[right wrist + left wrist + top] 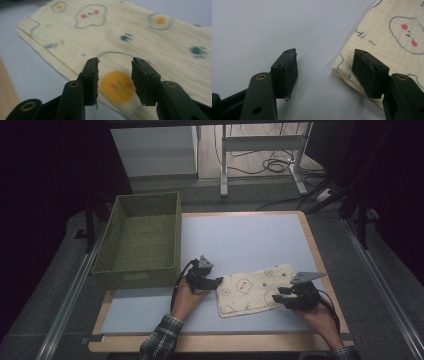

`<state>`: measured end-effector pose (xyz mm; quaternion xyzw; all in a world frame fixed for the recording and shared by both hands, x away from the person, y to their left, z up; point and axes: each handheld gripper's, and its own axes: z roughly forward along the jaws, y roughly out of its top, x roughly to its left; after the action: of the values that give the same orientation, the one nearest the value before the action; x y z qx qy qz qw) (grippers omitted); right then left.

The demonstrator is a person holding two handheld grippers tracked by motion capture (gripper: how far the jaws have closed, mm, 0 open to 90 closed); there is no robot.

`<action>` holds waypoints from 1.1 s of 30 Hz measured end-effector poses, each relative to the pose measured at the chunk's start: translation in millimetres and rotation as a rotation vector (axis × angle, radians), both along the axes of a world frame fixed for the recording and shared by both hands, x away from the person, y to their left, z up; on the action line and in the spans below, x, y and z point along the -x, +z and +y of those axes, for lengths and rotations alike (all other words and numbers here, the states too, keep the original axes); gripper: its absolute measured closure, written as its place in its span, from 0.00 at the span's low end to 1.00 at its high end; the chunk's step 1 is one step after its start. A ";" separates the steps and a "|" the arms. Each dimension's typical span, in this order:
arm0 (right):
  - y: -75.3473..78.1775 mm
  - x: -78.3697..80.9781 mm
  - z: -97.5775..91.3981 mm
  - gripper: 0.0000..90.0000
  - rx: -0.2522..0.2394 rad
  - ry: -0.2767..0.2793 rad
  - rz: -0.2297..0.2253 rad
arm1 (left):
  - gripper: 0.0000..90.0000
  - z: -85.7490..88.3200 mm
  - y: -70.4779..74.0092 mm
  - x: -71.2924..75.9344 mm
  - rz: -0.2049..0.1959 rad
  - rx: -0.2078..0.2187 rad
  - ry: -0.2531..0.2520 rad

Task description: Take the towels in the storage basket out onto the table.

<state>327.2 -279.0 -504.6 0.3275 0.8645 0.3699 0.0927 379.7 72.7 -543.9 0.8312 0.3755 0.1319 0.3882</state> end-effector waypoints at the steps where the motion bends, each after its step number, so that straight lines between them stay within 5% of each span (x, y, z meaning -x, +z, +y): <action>1: -0.5 2.3 6.7 0.66 -0.007 0.019 0.003 | 0.41 0.1 0.0 -0.1 -0.001 -0.001 0.000; 15: -4.9 19.7 100.3 0.72 -0.020 0.241 0.053 | 0.41 0.2 -0.1 0.0 0.003 0.004 0.001; 25: -13.0 28.6 150.0 0.66 0.010 0.313 0.058 | 0.41 0.4 -0.1 0.0 0.002 0.003 0.000; 29: -18.1 31.8 161.9 0.64 0.060 0.315 0.028 | 0.41 0.4 -0.1 0.0 0.003 0.003 0.001; 33: -19.5 38.6 167.0 0.82 0.139 0.295 -0.062 | 0.41 0.4 -0.1 0.0 0.003 0.004 0.002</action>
<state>288.6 -111.9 -524.1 0.1781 0.9235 0.3286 0.0867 379.7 73.0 -544.0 0.8303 0.3772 0.1306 0.3890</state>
